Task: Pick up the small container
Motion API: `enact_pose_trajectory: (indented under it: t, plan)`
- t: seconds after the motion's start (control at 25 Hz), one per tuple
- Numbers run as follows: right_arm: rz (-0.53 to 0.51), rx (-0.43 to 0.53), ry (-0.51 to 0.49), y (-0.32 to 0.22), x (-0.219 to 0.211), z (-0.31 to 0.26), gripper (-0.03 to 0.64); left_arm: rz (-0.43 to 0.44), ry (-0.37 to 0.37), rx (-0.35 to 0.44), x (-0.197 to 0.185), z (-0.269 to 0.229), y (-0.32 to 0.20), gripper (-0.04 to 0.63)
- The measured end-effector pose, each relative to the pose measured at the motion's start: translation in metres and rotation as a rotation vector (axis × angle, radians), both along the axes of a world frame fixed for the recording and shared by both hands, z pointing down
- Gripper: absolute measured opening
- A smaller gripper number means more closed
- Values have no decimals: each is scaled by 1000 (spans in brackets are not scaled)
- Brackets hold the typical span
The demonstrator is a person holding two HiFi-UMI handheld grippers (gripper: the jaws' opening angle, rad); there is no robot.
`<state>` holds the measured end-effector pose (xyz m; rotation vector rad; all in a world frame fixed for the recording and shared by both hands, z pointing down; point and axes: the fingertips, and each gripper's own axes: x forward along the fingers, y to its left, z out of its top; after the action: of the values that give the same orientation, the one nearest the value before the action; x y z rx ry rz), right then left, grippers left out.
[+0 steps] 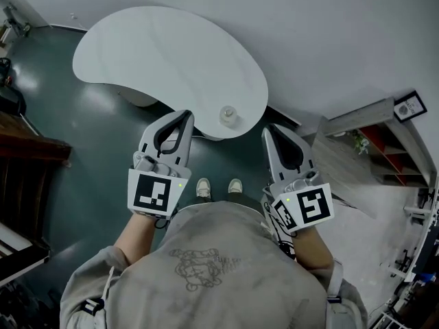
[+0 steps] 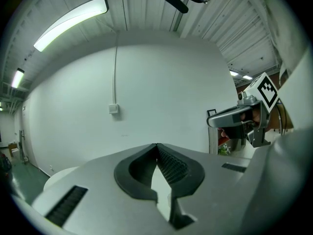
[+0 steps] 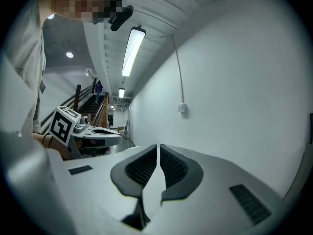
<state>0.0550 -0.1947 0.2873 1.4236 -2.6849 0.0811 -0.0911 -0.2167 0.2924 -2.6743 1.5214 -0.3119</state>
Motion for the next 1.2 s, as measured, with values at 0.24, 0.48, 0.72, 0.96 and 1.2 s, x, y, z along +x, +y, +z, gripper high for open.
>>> enact_pose_trajectory:
  t: [0.24,0.48,0.72,0.96,1.2]
  plan:
    - [-28,13,-13,-14,11,-4,38,-54,8,4,6,-3,-5,17]
    - [-69,17,-20,-31,1,0,40,-90,4,1,4,0,-13,17]
    - [-82,69,-19,-60,-14,-5,40,-111,-11,19,4,-3,-31,17]
    - [-79,64,-44,-88,-25,3,153,-128,-15,56,2,-6,-49,17]
    - [-70,45,-20,-108,-39,36,221,-113,-16,63,4,7,-64,17]
